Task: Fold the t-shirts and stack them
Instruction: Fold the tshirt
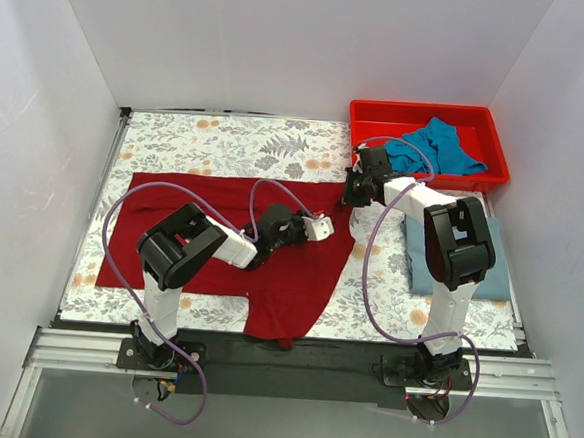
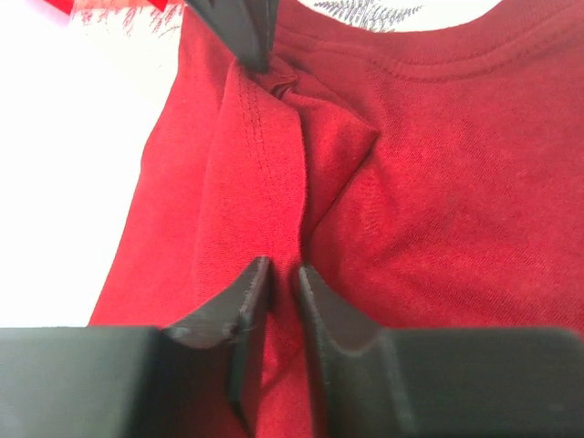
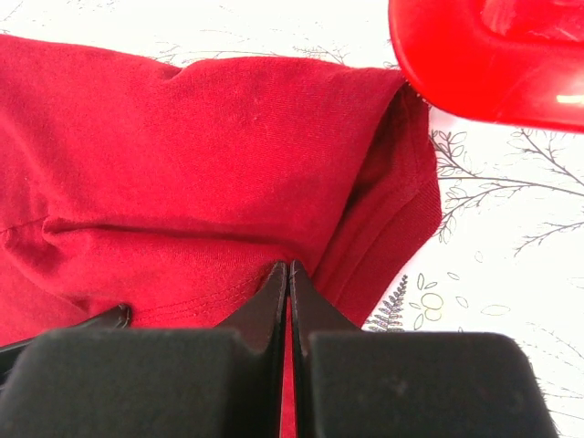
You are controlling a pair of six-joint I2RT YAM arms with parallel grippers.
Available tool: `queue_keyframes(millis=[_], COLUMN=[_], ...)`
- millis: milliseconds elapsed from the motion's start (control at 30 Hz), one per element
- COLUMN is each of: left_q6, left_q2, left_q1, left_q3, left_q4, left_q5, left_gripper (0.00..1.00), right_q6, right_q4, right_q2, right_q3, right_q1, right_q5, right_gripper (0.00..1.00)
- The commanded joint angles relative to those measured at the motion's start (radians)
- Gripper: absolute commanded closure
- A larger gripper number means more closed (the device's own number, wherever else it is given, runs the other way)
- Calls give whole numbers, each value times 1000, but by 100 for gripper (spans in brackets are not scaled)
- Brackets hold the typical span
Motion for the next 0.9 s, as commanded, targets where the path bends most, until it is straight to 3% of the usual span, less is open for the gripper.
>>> queue_keyframes(millis=[0,167,300,400,667,867], left_q6=[13,-13,-20,4,119,217], left_q2=[-69,-154,-194,-212,-271,-261], left_q1=[9,29,56,82,156,207], left_q3=[18,44,81,128,197,256], left_q4=[-11,-128,-313,-517,-873,-1030], left_q5=[-27,-5,55,165,379,460], left_gripper=[84,94,98,98,100,98], right_q6=[-19,-42,-43,-53,-83,-111], right_q4=[23,14,9,-9,-110,-132], right_q2=[-27,-107,-185,-236,-322,-371], right_q3=[8,-23,-63,-90,-199,-273], right_q1=[0,14,23,32,70,96], right_q5=[-25,-83,-118,-151,-246,-281], right_gripper=[99,99,99,99,99,99])
